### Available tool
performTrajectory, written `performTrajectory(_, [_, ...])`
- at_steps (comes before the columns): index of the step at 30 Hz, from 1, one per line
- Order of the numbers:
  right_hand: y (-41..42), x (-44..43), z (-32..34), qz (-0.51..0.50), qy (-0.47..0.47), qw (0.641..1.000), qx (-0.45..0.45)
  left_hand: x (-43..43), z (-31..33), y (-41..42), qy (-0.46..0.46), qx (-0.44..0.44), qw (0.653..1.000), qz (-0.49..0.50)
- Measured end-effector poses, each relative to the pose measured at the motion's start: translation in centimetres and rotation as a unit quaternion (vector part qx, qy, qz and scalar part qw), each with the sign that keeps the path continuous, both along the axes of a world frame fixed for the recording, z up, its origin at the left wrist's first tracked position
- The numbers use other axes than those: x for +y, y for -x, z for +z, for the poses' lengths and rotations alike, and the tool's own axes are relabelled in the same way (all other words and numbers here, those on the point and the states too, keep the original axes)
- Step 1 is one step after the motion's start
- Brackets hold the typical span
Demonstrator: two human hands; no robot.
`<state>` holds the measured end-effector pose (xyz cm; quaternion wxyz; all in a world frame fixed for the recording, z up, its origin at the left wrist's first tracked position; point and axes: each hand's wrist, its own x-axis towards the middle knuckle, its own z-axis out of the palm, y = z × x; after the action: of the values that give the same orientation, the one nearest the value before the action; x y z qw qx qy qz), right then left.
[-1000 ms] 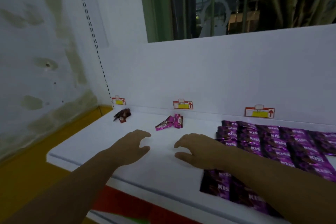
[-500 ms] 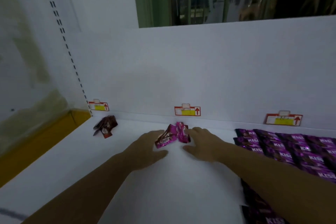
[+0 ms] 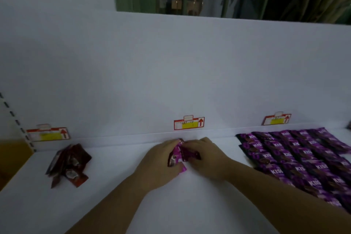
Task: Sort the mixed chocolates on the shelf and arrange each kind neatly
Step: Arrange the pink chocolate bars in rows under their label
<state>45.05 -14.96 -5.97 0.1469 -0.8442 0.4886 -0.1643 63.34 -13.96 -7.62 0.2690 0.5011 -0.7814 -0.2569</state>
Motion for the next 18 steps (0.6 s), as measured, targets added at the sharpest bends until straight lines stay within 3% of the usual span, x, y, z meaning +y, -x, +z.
performTrajectory(5, [0.9, 2.4, 0.5, 0.09, -0.053, 0.994, -0.027, -1.0, -0.7, -0.5, 0.008, -0.006, 1.0, 0.006])
performTrajectory(10, [2.4, 4.6, 1.0, 0.119, -0.056, 0.991, 0.01, -0.6, -0.3, -0.1, 0.063, -0.153, 0.985, -0.056])
performTrajectory(13, [3.9, 5.2, 1.5, 0.076, -0.048, 0.996, 0.015, 0.0, 0.6, 0.2, 0.067, -0.14, 0.985, -0.075])
performTrajectory(18, [5.4, 5.6, 2.3, -0.022, -0.087, 0.991, 0.1, 2.5, 1.8, 1.0, 0.052, -0.086, 0.991, -0.089])
